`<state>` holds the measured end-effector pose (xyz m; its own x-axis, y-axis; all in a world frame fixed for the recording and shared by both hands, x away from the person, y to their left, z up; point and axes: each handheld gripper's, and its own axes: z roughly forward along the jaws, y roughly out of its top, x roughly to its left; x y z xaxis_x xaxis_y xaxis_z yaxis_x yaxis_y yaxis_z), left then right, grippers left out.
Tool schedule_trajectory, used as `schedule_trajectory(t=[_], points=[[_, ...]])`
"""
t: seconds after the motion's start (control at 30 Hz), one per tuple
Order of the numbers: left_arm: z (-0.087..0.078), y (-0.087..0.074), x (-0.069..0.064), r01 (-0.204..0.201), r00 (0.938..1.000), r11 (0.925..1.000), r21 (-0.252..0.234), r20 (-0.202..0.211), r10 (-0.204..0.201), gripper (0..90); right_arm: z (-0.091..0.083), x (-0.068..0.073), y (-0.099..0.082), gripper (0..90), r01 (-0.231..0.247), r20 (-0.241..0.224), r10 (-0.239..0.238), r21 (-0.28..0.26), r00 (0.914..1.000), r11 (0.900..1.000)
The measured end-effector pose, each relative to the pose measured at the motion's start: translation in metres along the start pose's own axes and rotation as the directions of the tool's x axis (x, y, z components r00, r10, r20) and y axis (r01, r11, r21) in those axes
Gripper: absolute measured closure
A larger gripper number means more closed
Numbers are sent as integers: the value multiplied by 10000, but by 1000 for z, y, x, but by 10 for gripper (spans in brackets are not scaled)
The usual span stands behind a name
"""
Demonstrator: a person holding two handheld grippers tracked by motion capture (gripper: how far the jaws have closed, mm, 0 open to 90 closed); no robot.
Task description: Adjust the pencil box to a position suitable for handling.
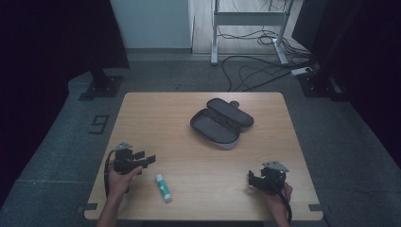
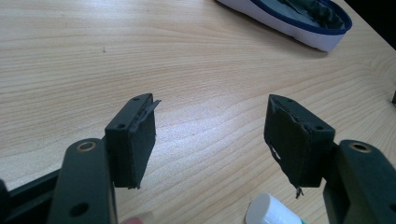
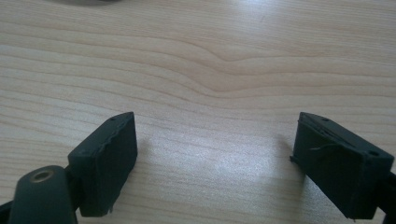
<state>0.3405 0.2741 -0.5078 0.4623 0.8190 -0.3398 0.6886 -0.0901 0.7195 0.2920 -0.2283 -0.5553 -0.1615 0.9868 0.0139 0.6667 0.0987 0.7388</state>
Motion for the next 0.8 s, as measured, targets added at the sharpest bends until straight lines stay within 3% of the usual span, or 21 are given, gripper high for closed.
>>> schedule_trajectory(t=[0.47, 0.8], points=[[1, 4, -4, 26, 10000, 9998, -177, 95, -25, 343, -1, 4, 2, 227, -62, -223, 60, -129, 9997, 9999], [4, 9, -7, 49, 9999, 9998, -191, 144, -46, 344, -3, 7, 9, 266, -22, -496, -5, -540, 9988, 9985]])
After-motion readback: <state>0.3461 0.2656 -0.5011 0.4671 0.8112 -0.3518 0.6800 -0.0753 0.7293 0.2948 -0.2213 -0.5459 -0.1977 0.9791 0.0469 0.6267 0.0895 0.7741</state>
